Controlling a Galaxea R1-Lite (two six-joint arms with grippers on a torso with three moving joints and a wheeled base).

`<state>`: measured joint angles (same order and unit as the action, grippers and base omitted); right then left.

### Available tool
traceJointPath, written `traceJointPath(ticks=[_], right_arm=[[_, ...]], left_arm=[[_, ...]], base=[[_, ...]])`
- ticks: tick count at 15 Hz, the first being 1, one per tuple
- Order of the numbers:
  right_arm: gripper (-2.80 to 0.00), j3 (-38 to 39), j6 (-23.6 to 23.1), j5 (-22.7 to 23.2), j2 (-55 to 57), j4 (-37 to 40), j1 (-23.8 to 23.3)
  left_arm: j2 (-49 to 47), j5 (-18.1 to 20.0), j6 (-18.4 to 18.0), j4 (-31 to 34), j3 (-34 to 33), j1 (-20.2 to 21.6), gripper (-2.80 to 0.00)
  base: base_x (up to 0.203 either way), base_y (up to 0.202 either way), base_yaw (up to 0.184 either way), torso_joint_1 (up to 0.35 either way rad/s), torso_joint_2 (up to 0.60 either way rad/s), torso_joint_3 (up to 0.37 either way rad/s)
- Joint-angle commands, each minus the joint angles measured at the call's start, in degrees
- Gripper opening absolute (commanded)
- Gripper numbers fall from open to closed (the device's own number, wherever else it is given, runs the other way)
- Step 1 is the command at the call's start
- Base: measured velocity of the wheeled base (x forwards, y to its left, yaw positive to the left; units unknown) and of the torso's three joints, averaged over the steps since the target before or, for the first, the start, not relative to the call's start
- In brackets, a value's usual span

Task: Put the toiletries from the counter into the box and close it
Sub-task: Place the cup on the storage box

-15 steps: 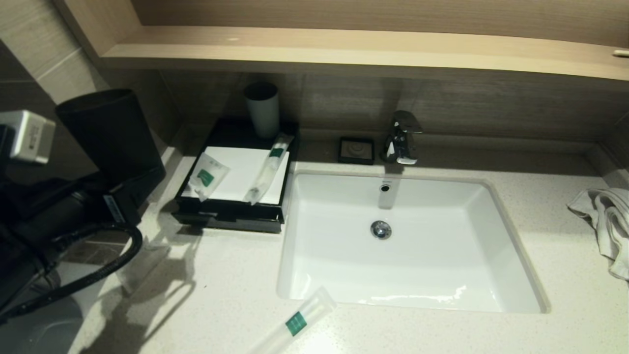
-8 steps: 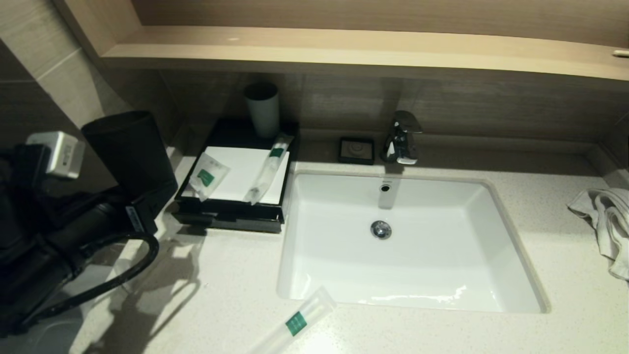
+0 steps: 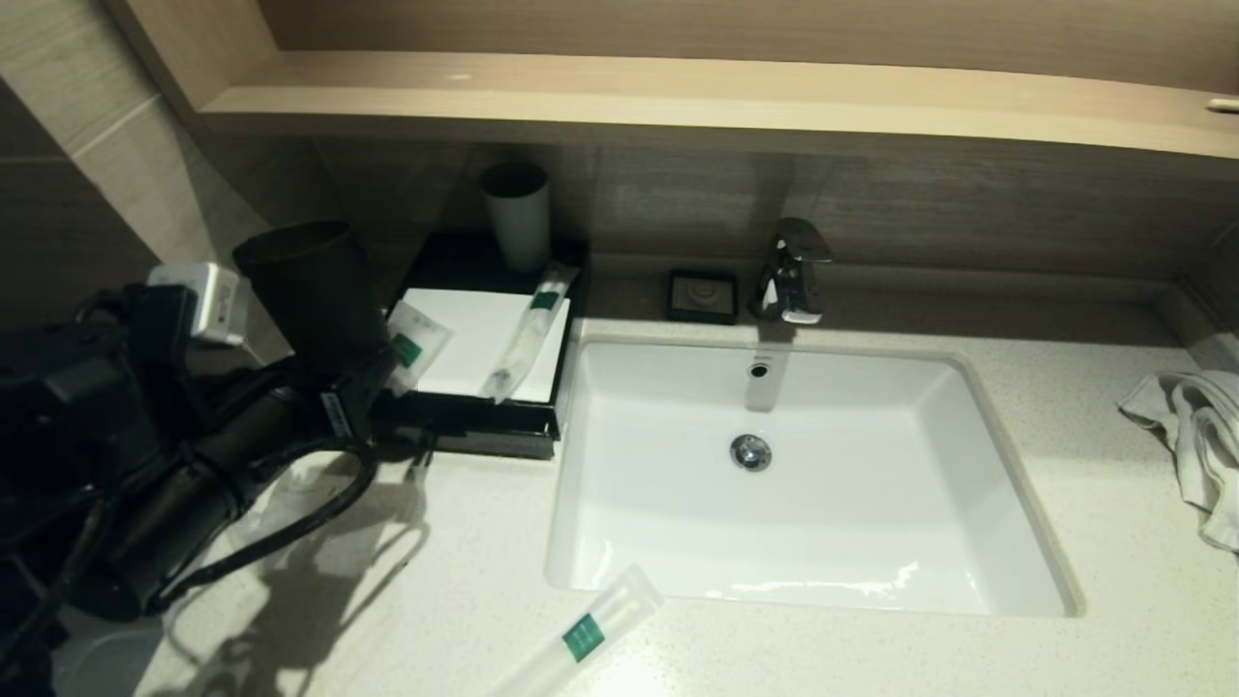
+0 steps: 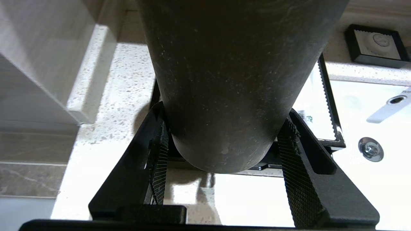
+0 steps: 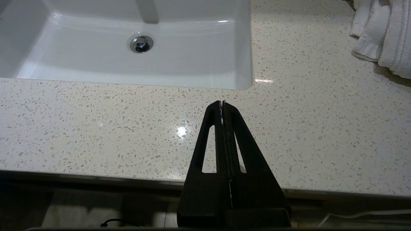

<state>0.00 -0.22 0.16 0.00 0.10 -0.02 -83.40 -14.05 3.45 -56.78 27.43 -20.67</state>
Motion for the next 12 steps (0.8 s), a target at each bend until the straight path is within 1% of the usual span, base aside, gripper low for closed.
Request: traceJointPath(ticks=[1, 7, 9, 12], right_arm=[[-2.8, 0.0, -0.04, 0.02, 0.0, -0.02, -0.03], [-2.8, 0.0, -0.04, 0.02, 0.0, -0.02, 0.02], [-2.8, 0.0, -0.04, 0.02, 0.0, -0.02, 0.02], [-2.8, 0.0, -0.04, 0.02, 0.0, -0.02, -0.02]], left_arm=[[-2.61, -0.1, 0.14, -0.89, 0.17, -0.41, -2.8], [-8.67, -2.24, -0.02, -7.7, 0.63, -0.89, -2.8], [-9.98, -3.5, -0.02, -8.42, 2.27, -1.76, -2.8], [-11.9, -3.71, 0.06, -8.82, 2.98, -2.25, -2.8]], base=[[0.0, 0.0, 0.0, 0.0, 0.0, 0.0], [0.0, 0.0, 0.0, 0.0, 0.0, 0.0], [0.0, 0.0, 0.0, 0.0, 0.0, 0.0], [0.0, 0.0, 0.0, 0.0, 0.0, 0.0]])
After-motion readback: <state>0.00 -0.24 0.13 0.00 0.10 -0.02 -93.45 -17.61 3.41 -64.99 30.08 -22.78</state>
